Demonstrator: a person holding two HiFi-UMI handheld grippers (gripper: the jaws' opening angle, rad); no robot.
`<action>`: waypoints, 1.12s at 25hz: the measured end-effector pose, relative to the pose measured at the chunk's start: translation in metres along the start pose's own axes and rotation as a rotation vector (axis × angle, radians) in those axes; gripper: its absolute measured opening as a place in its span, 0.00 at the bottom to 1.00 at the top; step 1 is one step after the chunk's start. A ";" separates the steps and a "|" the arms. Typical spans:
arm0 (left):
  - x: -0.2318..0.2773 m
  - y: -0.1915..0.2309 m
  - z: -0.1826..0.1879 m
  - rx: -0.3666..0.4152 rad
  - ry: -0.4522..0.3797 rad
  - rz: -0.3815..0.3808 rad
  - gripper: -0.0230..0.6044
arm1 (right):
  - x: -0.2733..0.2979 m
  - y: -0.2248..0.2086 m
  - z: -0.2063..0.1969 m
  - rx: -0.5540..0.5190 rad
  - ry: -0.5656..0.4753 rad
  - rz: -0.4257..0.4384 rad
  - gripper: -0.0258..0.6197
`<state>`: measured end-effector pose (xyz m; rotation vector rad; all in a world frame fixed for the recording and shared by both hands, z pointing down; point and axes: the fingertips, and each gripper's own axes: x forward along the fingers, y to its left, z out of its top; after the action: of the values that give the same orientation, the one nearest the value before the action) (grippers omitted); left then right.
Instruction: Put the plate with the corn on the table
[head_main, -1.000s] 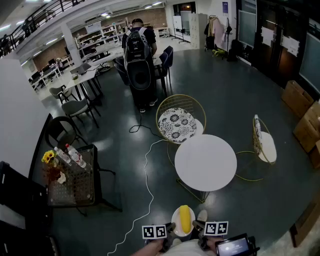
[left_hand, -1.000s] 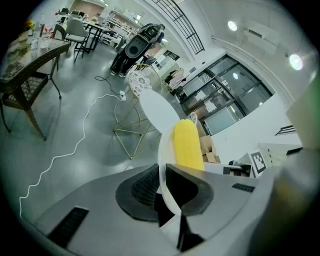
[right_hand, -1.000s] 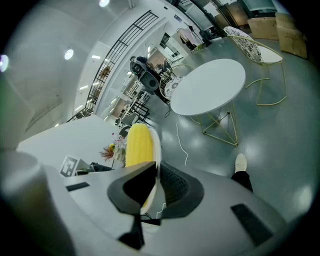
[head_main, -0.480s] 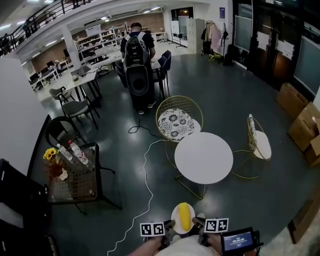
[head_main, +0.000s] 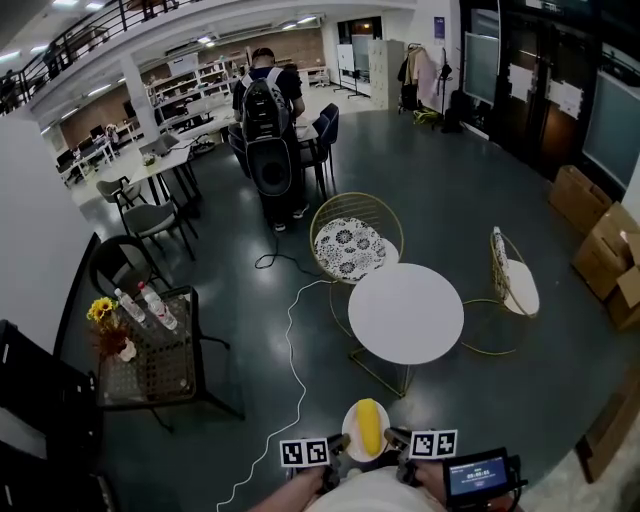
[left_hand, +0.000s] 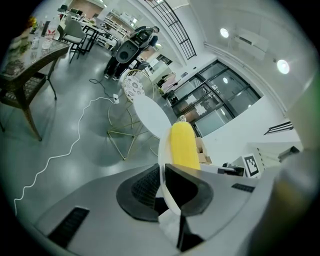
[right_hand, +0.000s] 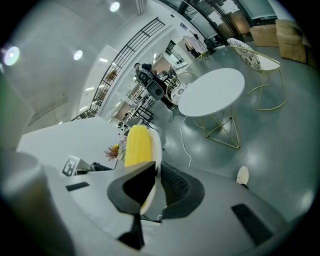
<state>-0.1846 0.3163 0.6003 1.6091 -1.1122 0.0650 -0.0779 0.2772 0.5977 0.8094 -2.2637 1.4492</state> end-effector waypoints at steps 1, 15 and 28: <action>0.000 -0.001 0.000 0.001 -0.001 -0.001 0.10 | -0.001 0.000 0.001 0.000 -0.002 -0.001 0.10; 0.006 -0.008 -0.009 0.021 0.004 -0.004 0.10 | -0.013 -0.005 -0.004 0.006 -0.015 -0.007 0.10; 0.018 -0.023 -0.017 0.065 0.052 -0.023 0.10 | -0.034 -0.017 -0.007 0.047 -0.063 -0.042 0.10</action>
<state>-0.1504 0.3168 0.5999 1.6687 -1.0603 0.1282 -0.0409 0.2878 0.5942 0.9243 -2.2517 1.4830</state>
